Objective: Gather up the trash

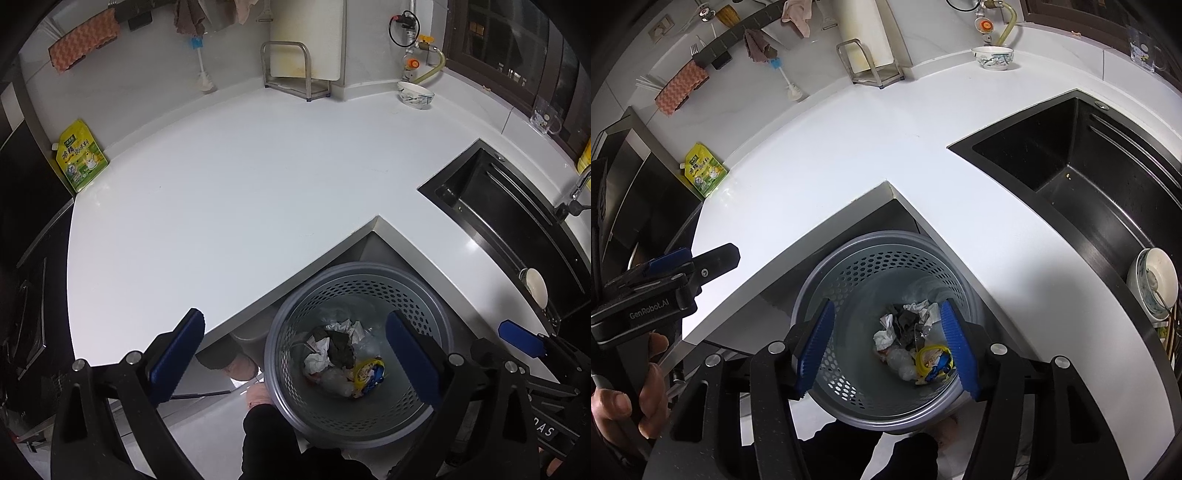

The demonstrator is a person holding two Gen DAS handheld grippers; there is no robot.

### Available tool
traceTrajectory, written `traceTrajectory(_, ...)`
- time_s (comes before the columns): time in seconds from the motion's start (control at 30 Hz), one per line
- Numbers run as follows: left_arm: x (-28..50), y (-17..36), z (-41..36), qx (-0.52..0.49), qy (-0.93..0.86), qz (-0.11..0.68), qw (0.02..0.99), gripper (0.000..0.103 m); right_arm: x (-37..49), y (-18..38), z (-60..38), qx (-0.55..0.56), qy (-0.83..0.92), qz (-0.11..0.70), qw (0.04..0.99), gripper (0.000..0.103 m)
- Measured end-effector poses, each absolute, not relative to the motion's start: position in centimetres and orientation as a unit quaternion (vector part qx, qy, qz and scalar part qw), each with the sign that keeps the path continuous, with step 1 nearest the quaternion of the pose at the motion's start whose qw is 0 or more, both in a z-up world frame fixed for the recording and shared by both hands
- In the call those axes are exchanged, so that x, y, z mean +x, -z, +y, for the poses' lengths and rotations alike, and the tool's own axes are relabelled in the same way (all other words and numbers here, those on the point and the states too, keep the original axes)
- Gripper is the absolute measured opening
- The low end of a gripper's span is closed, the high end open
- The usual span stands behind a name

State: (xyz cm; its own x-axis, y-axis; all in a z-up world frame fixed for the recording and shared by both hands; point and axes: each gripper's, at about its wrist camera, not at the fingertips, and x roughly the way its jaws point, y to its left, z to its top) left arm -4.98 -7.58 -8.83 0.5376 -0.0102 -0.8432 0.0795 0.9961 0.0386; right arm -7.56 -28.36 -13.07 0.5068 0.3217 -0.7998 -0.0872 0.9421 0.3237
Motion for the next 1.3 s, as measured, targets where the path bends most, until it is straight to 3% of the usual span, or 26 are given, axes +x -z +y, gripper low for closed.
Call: traceTrajectory(1.3,-4.7,9.4,-7.7,0.04,0.023,0.493,0.869,0.097,-7.4,12.4,-27.7,0.097,-0.118,0.476,0.866,0.06)
